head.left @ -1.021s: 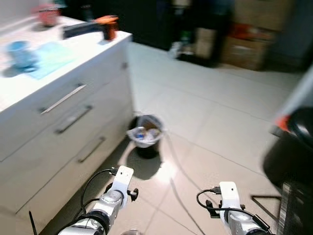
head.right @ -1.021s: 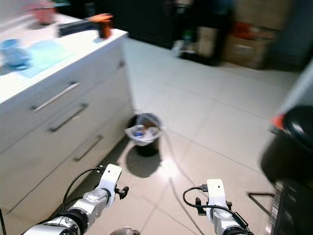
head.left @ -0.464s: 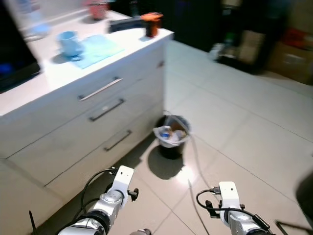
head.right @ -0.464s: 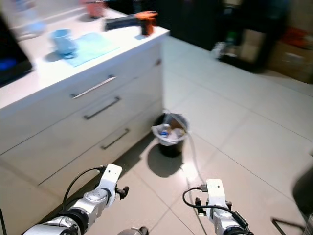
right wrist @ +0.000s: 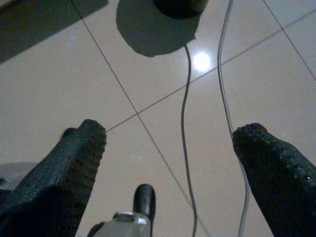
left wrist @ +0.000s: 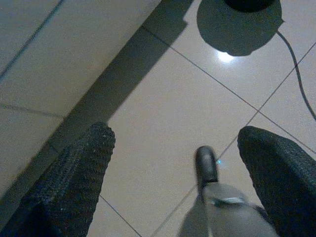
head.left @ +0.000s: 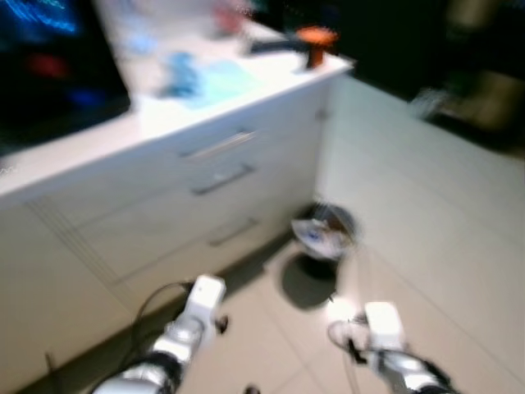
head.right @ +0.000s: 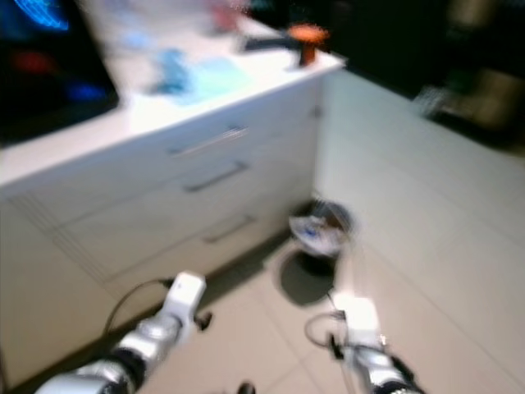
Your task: Kitchen organization
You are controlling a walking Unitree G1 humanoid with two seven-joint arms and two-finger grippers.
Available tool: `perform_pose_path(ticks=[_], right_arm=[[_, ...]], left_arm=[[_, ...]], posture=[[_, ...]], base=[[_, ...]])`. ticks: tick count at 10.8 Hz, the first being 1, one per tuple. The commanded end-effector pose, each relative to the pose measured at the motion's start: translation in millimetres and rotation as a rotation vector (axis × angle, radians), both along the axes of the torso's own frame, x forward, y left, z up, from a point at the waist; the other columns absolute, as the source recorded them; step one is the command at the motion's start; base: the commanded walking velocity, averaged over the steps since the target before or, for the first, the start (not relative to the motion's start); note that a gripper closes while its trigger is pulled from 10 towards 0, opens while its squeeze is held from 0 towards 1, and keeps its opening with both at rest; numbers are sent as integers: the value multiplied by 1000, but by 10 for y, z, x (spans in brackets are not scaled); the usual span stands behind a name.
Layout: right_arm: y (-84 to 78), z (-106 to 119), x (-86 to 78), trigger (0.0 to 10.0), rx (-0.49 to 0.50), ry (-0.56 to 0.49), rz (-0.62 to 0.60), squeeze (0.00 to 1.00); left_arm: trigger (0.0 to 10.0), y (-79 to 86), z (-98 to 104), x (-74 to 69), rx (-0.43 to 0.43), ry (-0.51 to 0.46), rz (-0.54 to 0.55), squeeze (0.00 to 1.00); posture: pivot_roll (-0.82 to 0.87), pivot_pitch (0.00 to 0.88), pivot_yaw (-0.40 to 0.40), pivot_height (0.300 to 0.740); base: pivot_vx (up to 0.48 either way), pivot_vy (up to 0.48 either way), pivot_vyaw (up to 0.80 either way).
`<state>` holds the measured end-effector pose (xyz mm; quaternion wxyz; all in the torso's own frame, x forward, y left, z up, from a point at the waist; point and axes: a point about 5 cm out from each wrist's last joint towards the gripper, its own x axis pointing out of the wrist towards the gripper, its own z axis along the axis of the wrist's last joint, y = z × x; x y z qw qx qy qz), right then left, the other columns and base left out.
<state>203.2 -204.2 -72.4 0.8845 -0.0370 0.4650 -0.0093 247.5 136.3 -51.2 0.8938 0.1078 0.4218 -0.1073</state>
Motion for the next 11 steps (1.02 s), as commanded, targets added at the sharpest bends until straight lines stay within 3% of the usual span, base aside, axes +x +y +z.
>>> perform_pose_path(ticks=[1, 6, 10, 11], right_arm=[[65, 10, 37, 10000, 13, -11, 16, 0], [83, 13, 47, 10000, 16, -13, 20, 0], [91, 15, 53, 10000, 22, -16, 15, 0], [93, 15, 52, 10000, 21, -15, 16, 0]], left_arm=[[10000, 87, -8, -10, 33, 7, 5, 0], [10000, 131, -37, -53, 38, 18, 11, 0], [10000, 133, -34, -50, 29, 18, 16, 0], [10000, 129, -28, -41, 29, 19, 15, 0]], posture=[[40, 0, 52, 740], [44, 0, 50, 740], [47, 0, 47, 740], [47, 0, 47, 740]], base=[[0, 0, 800], [0, 0, 800], [0, 0, 0], [0, 480, 0]])
